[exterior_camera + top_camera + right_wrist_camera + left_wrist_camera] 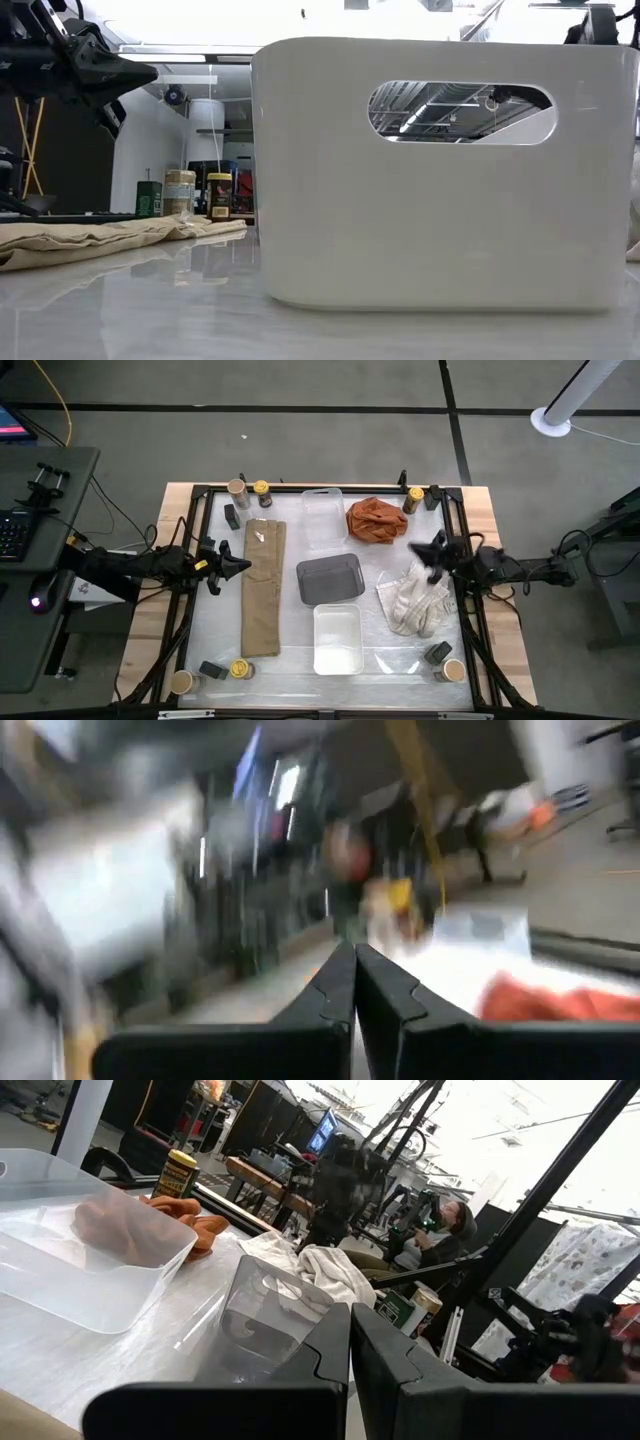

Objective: Sort spices by type
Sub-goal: Put the top right yellow seasoning bottle into the transparent bin

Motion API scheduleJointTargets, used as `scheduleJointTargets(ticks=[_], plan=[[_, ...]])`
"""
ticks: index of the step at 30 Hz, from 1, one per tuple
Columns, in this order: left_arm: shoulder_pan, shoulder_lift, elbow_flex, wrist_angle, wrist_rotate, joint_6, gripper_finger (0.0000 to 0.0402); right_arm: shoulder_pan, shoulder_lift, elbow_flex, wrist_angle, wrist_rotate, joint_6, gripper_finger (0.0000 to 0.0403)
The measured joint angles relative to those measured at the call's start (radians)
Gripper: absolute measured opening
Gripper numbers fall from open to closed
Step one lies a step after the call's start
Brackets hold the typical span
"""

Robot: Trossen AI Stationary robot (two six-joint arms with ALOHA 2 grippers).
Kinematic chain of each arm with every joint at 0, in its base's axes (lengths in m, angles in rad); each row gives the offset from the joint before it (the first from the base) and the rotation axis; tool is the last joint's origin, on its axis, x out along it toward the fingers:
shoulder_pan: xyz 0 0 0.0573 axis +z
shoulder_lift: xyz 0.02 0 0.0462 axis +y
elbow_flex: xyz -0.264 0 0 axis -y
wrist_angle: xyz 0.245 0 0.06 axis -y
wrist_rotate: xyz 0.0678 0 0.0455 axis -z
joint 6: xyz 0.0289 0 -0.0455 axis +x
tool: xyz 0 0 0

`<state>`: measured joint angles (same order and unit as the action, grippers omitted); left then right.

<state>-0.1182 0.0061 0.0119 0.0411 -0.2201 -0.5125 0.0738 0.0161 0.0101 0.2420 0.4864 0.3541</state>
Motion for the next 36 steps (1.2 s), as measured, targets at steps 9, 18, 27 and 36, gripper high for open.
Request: scheduleJointTargets(ticks=[9, 18, 27, 36], plan=[[0.0, 0.0, 0.0, 0.0, 0.0, 0.0, 0.0, -0.162, 0.16, 0.168, 0.137, 0.12, 0.395, 0.0], [0.0, 0.0, 0.0, 0.001, 0.0, 0.0, 0.0, -0.601, 0.668, 0.637, -0.588, -0.166, 0.358, 0.0], [0.0, 0.0, 0.0, 0.001, 0.0, 0.0, 0.0, -0.894, 1.085, 0.965, -0.824, -0.306, 0.136, 0.0001], [0.0, 0.0, 0.0, 0.001, 0.0, 0.0, 0.0, -0.976, 1.325, 1.223, -1.193, -0.304, 0.125, 0.011]])
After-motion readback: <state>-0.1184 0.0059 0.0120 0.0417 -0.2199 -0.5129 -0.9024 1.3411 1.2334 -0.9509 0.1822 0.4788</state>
